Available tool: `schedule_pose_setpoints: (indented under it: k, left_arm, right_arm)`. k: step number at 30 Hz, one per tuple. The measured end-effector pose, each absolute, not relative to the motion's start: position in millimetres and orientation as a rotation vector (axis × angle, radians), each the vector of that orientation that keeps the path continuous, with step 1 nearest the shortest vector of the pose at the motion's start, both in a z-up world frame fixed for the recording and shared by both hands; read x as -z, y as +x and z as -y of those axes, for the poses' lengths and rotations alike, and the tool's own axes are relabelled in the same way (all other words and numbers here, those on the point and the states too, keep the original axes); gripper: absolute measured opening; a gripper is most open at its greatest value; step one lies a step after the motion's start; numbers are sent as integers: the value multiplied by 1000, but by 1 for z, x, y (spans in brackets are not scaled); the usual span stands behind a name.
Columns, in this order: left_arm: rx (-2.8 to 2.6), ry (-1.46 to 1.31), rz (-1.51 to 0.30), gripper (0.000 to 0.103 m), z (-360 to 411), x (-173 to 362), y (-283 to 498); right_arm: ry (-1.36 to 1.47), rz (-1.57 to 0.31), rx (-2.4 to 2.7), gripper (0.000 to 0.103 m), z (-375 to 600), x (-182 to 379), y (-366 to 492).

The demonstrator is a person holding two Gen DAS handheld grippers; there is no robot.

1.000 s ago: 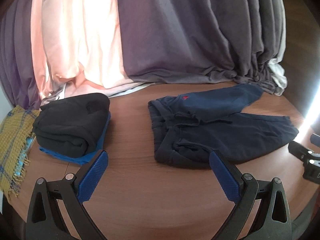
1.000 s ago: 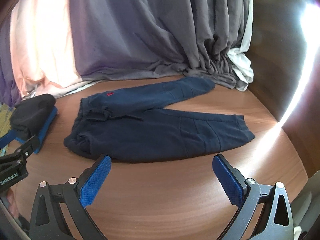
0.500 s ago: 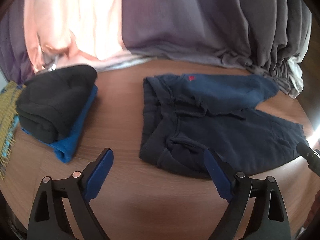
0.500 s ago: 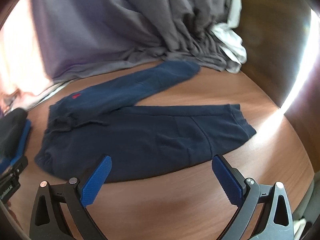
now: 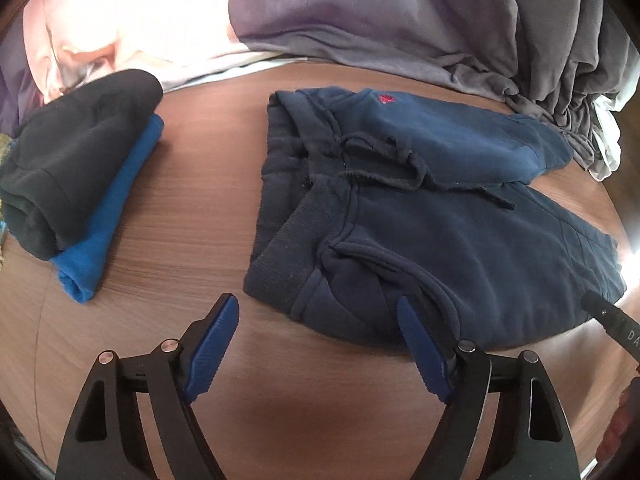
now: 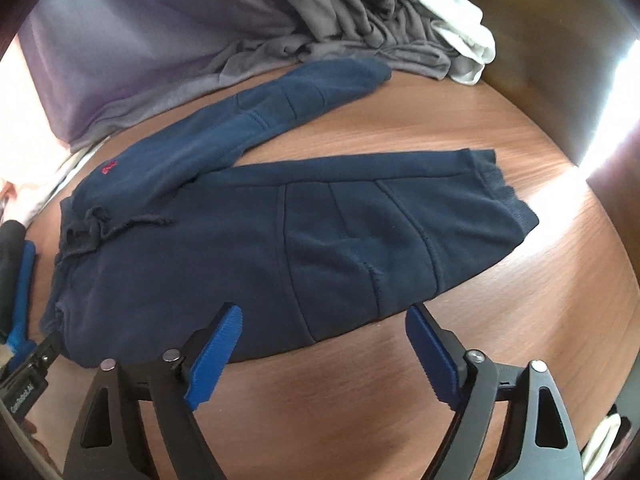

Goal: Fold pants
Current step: 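Move both tools toward the sweatpants waistband and lower them to the fabric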

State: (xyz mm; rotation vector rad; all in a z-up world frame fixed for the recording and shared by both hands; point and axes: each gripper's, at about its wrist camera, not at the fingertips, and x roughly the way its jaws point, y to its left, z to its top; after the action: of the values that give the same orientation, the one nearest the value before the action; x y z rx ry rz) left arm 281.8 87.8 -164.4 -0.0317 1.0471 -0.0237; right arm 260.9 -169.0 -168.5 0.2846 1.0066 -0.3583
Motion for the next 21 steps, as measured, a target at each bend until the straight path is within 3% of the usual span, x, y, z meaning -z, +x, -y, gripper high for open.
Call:
schedule_pose_setpoints:
  k: [15, 21]
  left_arm:
    - [75, -113, -1088, 56, -90, 179, 291]
    - [73, -102, -1083, 56, -89, 178, 291]
  right_arm:
    - [318, -1048, 353, 72, 176, 187, 271]
    - [341, -1044, 366, 69, 176, 182, 263]
